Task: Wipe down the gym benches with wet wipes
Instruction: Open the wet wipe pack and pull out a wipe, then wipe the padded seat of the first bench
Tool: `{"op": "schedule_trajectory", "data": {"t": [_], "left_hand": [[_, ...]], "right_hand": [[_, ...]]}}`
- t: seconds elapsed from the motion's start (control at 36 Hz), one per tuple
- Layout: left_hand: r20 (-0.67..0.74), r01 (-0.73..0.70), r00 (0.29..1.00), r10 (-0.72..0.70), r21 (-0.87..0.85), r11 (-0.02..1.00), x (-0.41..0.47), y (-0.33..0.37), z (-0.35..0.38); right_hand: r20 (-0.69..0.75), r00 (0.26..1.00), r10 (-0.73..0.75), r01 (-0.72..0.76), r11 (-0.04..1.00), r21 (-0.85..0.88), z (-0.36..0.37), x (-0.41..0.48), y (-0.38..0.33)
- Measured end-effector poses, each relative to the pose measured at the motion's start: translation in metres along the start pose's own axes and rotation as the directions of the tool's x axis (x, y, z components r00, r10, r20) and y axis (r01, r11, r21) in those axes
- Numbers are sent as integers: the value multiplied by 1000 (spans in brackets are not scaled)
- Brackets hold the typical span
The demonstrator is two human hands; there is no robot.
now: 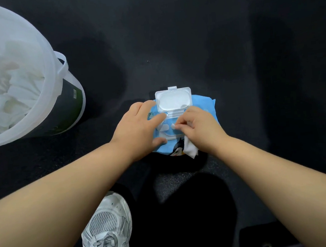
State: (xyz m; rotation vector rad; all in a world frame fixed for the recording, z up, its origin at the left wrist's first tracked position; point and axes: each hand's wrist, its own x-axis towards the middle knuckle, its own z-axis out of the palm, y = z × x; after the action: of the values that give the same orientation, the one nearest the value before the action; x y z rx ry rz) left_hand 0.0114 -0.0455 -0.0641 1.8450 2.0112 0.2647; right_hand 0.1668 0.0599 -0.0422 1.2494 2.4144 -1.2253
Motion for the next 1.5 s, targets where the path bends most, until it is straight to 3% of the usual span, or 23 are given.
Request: {"op": "schedule_trajectory", "data": {"t": [0.11, 0.19, 0.28, 0.33, 0.42, 0.47, 0.53, 0.61, 0.69, 0.78, 0.92, 1.11, 1.25, 1.39, 1.5], "left_hand": [[-5, 20, 1000, -20, -10, 1000, 0, 2, -1], [9, 37, 999, -37, -7, 999, 0, 3, -4], [41, 56, 998, -56, -6, 998, 1, 5, -6], [50, 61, 997, -61, -4, 998, 1, 5, -7], [68, 64, 996, -64, -1, 998, 0, 5, -7], [79, 57, 995, -58, 14, 998, 1, 5, -8], [104, 49, 993, -53, 46, 998, 3, 8, -14], [266, 63, 960, -89, 102, 993, 5, 12, -27], [430, 62, 895, -122, 151, 987, 3, 18, -51], [569, 117, 796, -205, 188, 975, -7, 31, -80], [664, 132, 712, -229, 194, 972, -43, 69, -147], [648, 354, 700, -301, 52, 934, -117, 136, -271], [583, 525, 715, -387, -82, 847, -174, 194, -367], [426, 648, 754, -500, -357, 673, -230, 254, -461], [250, 597, 752, -610, -650, 471, -272, 290, -525]], "right_hand": [[39, 992, 120, -126, 966, 224, -3, 1, -1], [35, 980, 197, -191, 868, 458, -13, -4, 5], [63, 971, 231, -227, 805, 548, -20, -10, 17], [65, 957, 282, -245, 674, 697, -22, -14, 20], [-68, 923, 378, -135, 486, 863, -37, -14, 19], [-208, 898, 387, -59, 576, 816, -54, -15, 17], [-329, 884, 333, -52, 768, 638, -70, -18, 12], [-365, 900, 238, -101, 929, 357, -81, -28, 5], [-183, 952, 244, -231, 969, 94, -87, -40, -3], [-14, 959, 282, -282, 951, -130, -93, -62, -16], [215, 917, 336, -266, 916, -301, -122, -118, -55], [274, 913, 303, -224, 932, -284, -198, -204, -138], [182, 970, 159, -132, 980, -151, -263, -268, -217], [117, 993, 31, -44, 992, 117, -324, -344, -310], [120, 990, -76, 48, 975, 218, -359, -401, -376]]}}
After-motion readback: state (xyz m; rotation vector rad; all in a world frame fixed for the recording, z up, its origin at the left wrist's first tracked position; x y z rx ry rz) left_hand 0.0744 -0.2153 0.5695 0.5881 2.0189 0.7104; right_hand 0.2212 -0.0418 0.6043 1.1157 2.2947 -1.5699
